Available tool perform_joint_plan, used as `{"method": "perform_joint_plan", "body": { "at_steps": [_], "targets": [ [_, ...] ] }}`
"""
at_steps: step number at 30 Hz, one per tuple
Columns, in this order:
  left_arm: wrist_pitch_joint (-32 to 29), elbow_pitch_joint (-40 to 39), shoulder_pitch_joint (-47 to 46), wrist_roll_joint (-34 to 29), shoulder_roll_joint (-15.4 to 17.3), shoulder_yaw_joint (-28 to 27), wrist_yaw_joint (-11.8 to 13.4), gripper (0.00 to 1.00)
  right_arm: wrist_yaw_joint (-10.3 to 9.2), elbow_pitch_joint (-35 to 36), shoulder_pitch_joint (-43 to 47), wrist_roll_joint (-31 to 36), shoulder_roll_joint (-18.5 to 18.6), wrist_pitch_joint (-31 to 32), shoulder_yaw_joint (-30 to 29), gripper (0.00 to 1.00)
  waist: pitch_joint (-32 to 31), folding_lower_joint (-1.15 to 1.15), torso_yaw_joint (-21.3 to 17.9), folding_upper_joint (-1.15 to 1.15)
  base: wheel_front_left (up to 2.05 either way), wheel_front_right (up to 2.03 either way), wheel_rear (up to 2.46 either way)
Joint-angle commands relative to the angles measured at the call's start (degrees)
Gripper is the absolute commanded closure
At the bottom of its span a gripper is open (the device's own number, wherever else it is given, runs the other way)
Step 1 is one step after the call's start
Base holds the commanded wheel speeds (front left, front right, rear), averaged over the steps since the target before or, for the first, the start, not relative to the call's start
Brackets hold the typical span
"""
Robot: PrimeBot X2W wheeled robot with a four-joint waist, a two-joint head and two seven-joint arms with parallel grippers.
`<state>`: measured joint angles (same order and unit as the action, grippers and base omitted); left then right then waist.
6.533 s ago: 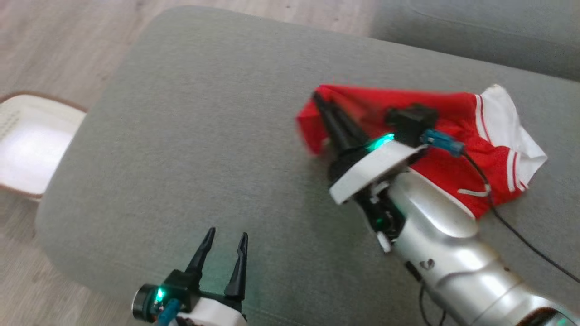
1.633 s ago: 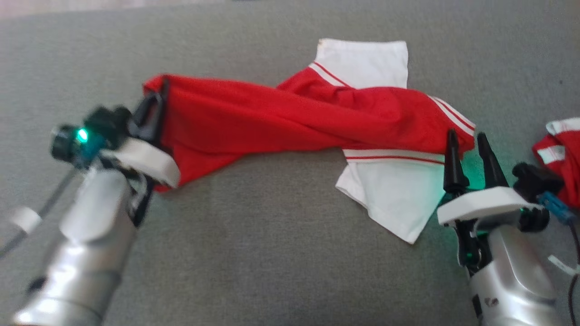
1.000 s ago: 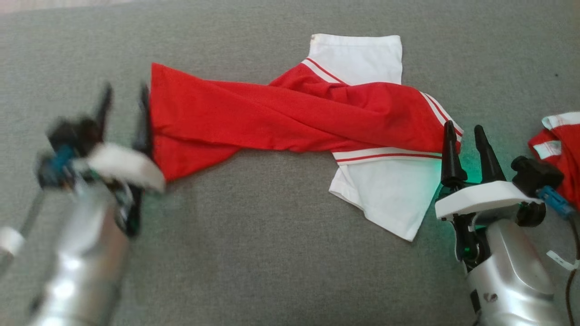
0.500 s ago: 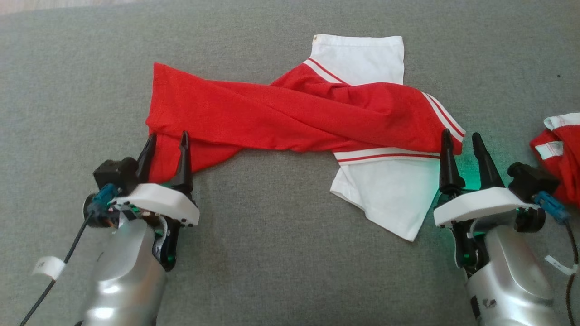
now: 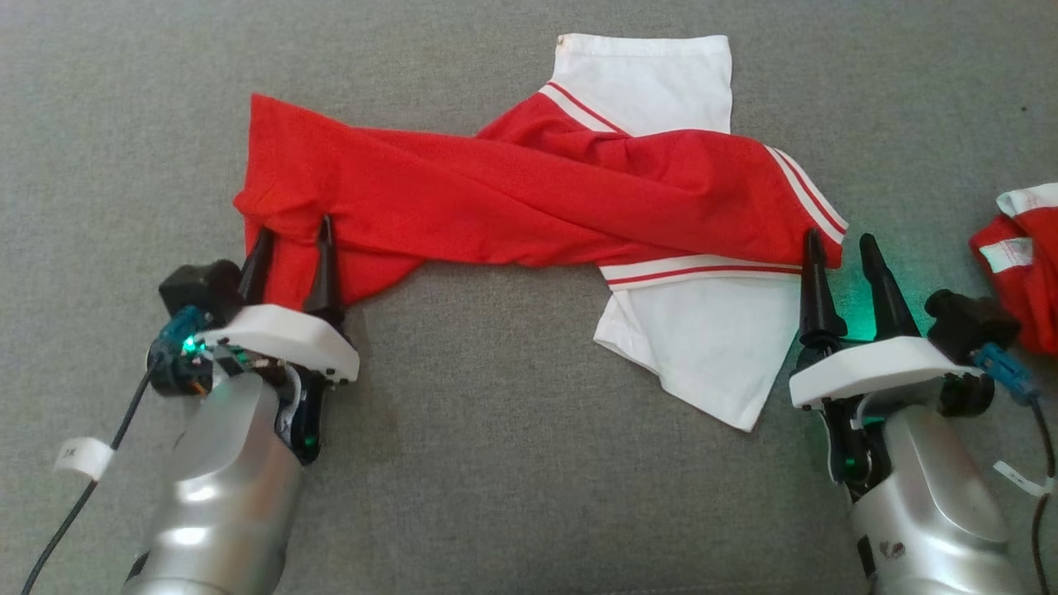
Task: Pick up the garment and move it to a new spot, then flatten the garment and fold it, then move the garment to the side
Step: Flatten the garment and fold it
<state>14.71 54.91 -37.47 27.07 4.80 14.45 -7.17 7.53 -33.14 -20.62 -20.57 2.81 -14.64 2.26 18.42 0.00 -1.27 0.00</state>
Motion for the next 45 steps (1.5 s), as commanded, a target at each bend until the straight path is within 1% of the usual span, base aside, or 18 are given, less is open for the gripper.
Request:
{"method": "perform_joint_plan", "body": {
  "at_steps": [1, 6, 8, 9, 10, 11, 15, 20, 21, 24, 28, 29, 31, 32, 33, 40, 43, 45],
  "targets": [
    [0.3, -1.2, -1.0, 0.5, 1.1, -1.6, -0.3, 0.0, -0.04, 1.8, -1.6, 0.4, 0.1, -0.4, 1.4, 0.0, 0.2, 0.0, 0.0, 0.0, 0.0, 0.0, 0.0],
    [0.3, -3.3, -1.2, 1.3, 1.3, -1.7, -0.3, 0.0, -0.04, 1.8, -1.8, 0.6, 0.1, -0.4, 1.0, 0.0, 0.5, 0.0, 0.3, 0.0, 0.0, 0.0, 0.0],
    [0.3, -4.6, -1.1, 0.8, 1.5, -2.1, -0.3, 0.41, -0.04, 1.6, -1.9, 0.7, 0.1, -0.4, 1.1, 0.0, 0.5, 0.0, 0.5, 0.0, 0.0, 0.0, 0.0],
    [0.3, -5.3, -0.9, 0.3, 1.6, -2.6, -0.3, 0.68, -0.04, 1.6, -1.9, 0.6, 0.1, -0.4, 1.3, 0.0, 0.5, 0.0, 0.6, 0.0, 0.0, 0.0, 0.0],
    [0.3, -6.0, -0.8, -0.2, 1.6, -3.0, -0.3, 0.89, -0.04, 1.5, -2.0, 0.6, 0.1, -0.4, 1.4, 0.0, 0.4, 0.0, 0.7, 0.0, 0.0, 0.0, 0.0],
    [0.3, -6.7, -0.5, -0.7, 1.5, -3.4, -0.3, 1.0, -0.04, 1.4, -2.0, 0.6, 0.1, -0.4, 1.5, 0.0, 0.2, 0.0, 0.8, 0.0, 0.0, 0.0, 0.0],
    [0.3, -10.6, 1.5, -3.3, 1.0, -6.3, -0.3, 1.0, -0.04, 0.9, -1.4, 0.1, 0.1, -0.4, 1.5, 0.0, -1.9, 0.0, 1.8, 0.0, 0.0, 0.0, 0.0],
    [0.3, -16.3, 6.6, -6.3, -0.5, -9.7, -0.3, 1.0, -0.04, 0.1, 0.9, -0.6, 0.1, -0.4, 0.6, 0.0, -7.0, 0.0, 3.8, 0.0, 0.0, 0.0, 0.0],
    [0.3, -17.8, 9.4, -7.0, -1.1, -10.8, -0.3, 1.0, -0.04, -0.4, 2.1, -1.2, 0.1, -0.4, 0.5, 0.0, -9.6, 0.0, 4.6, 0.0, 0.0, 0.0, 0.0],
    [0.3, -19.0, 14.3, -7.4, -1.6, -12.0, -0.1, 1.0, -0.04, -1.2, 3.8, -2.2, 0.1, -0.4, 1.0, 0.0, -12.7, 0.0, 5.1, 0.0, 0.0, 0.0, 0.0],
    [0.3, -19.6, 20.9, -7.3, -1.8, -13.8, 1.2, 1.0, -0.04, -1.8, 5.9, -3.1, 0.1, -0.4, 2.1, 0.0, -16.1, 0.0, 4.7, 0.0, 0.0, 0.0, 0.0],
    [0.3, -19.6, 22.4, -7.2, -1.9, -13.9, 1.5, 0.84, -0.04, -1.9, 6.4, -3.2, 0.1, -0.4, 2.4, 0.0, -16.7, 0.0, 4.5, 0.0, 0.0, 0.0, 0.0],
    [0.3, -19.6, 24.8, -7.5, -1.9, -14.0, 1.7, 0.66, -0.04, -1.9, 7.3, -3.1, 0.1, -0.4, 3.0, 0.0, -17.6, 0.0, 3.8, 0.0, 0.0, 0.0, 0.0],
    [0.3, -19.5, 25.7, -7.6, -1.9, -14.1, 2.0, 0.42, -0.04, -1.8, 7.6, -2.6, 0.1, -0.4, 3.1, 0.0, -17.9, 0.0, 3.5, 0.0, 0.0, 0.0, 0.0],
    [0.3, -19.4, 26.3, -8.2, -1.9, -14.2, 2.4, 0.0, -0.04, -1.5, 7.9, -2.0, 0.1, -0.4, 3.2, 0.0, -18.1, 0.0, 3.2, 0.0, 0.0, 0.0, 0.0],
    [0.3, -23.3, 29.0, -18.5, -1.3, -15.5, 6.5, 0.0, -0.04, 4.6, 9.6, 8.3, 0.1, -0.4, 5.5, 0.0, -18.6, 0.0, 1.0, 0.0, 0.0, 0.0, 0.0],
    [0.3, -24.7, 30.0, -22.0, -0.9, -14.9, 7.5, 0.0, -0.04, 6.1, 10.5, 11.1, 0.1, -0.4, 6.7, 0.0, -18.9, 0.0, 0.5, 0.0, 0.0, 0.0, 0.0],
    [0.3, -24.9, 30.4, -22.8, -0.8, -14.7, 7.5, 0.0, -0.04, 6.3, 10.7, 11.8, 0.1, -0.4, 7.2, 0.0, -19.0, 0.0, 0.4, 0.0, 0.0, 0.0, 0.0]
  ]
}}
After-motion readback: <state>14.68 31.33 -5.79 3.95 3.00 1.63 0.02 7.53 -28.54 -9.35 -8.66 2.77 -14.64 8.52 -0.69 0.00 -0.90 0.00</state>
